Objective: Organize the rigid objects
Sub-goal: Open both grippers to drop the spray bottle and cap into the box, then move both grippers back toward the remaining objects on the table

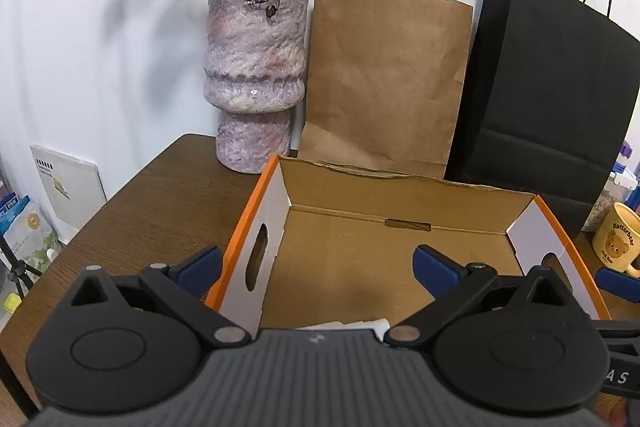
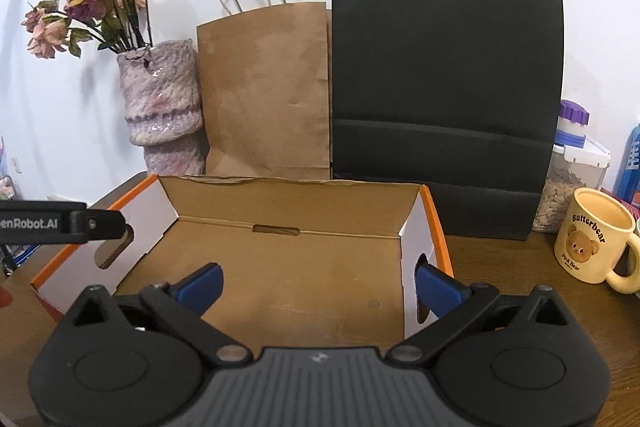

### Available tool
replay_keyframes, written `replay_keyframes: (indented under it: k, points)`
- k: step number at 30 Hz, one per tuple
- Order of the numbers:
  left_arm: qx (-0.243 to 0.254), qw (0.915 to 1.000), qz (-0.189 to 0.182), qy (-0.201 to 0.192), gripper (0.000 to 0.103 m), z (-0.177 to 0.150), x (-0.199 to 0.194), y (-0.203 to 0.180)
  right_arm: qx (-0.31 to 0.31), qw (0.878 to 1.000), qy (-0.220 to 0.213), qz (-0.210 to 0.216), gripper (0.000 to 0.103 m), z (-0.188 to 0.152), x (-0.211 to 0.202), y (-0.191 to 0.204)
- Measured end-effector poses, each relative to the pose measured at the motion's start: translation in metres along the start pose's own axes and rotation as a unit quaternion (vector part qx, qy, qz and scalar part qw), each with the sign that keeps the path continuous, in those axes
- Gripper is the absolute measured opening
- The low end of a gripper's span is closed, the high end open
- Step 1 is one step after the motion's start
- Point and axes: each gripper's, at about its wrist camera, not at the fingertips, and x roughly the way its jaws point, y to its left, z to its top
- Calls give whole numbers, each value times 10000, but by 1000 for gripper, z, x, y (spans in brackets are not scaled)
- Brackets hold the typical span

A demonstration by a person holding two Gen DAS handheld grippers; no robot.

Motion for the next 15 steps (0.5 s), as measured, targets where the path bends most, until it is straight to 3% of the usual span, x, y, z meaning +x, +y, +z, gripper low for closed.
replay_keyframes:
  k: [15]
  points:
    - [-13, 9992, -143, -366, 103, 0, -45, 3, -120, 9989, -457, 27, 103, 4, -44, 4]
